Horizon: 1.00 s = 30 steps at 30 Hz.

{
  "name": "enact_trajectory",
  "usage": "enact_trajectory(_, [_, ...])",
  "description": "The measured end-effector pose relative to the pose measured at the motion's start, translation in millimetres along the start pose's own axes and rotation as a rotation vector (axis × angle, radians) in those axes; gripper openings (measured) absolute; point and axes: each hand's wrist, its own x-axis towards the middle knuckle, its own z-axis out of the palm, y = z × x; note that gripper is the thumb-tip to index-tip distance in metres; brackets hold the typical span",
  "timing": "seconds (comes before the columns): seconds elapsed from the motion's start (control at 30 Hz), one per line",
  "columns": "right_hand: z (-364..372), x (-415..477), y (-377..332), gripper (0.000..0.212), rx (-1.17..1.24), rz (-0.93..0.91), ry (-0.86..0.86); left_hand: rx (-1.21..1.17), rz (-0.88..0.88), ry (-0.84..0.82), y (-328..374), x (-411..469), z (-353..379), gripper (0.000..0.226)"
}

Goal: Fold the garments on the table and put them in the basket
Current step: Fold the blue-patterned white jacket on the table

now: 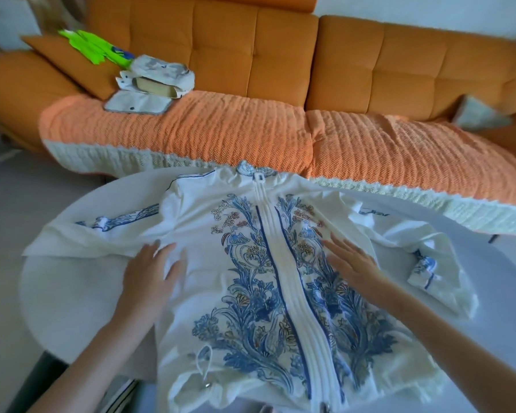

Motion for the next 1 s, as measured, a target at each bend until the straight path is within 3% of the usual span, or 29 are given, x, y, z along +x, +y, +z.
enact_trajectory(0.03, [-2,-16,5,0.061,0.009,0.018,0.016,-0.062,0.003,-0.045,-1,-16,-1,0.045])
enact_trajectory(0.1, [0,-46,17,0.055,-0.071,-0.117,0.061,-0.079,0.047,-0.155,-2,-51,2,0.056])
enact_trajectory(0.13, [3,-57,21,0.059,-0.174,-0.191,0.032,0.009,0.089,-0.201,-4,-67,7,0.061])
enact_trajectory(0.2, [6,-76,27,0.069,-0.258,-0.11,-0.141,0.153,0.165,-0.226,-10,-86,14,0.073])
enact_trajectory(0.27, [3,-81,29,0.091,-0.24,-0.02,-0.209,0.139,0.164,-0.185,-10,-89,13,0.079])
enact_trajectory(0.33, [-3,-82,20,0.122,-0.059,0.085,-0.173,0.111,0.112,-0.139,-8,-83,7,0.064])
enact_trajectory(0.37, [-11,-86,9,0.119,0.088,0.123,-0.137,0.099,0.064,-0.123,-6,-81,3,0.053])
enact_trajectory(0.43, [-22,-100,-8,0.073,0.288,0.161,-0.034,0.022,0.023,-0.079,0,-89,-5,0.047])
enact_trajectory(0.47, [-24,-110,-11,0.048,0.324,0.18,0.032,-0.044,0.062,-0.044,4,-97,-9,0.044])
enact_trajectory(0.53, [-23,-133,-7,0.026,0.366,0.148,0.107,-0.151,0.228,0.035,13,-121,-17,0.035])
enact_trajectory(0.6, [-21,-160,-4,0.02,0.413,0.119,0.131,-0.209,0.385,0.062,22,-146,-24,0.041])
enact_trajectory(0.67, [-15,-185,6,0.046,0.375,0.099,0.18,-0.201,0.444,0.048,24,-164,-27,0.047])
enact_trajectory(0.8, [2,-219,22,0.1,0.479,0.109,0.194,-0.163,0.332,0.03,8,-181,-14,0.054])
enact_trajectory(0.83, [6,-223,24,0.098,0.533,0.134,0.202,-0.216,0.262,0.024,7,-183,-13,0.053])
enact_trajectory(0.9, [13,-223,26,0.073,0.623,0.22,0.285,-0.296,0.153,0.044,6,-184,-14,0.045])
enact_trajectory(1.0, [18,-214,21,0.043,0.63,0.329,0.457,-0.245,0.161,0.058,2,-180,-10,0.037])
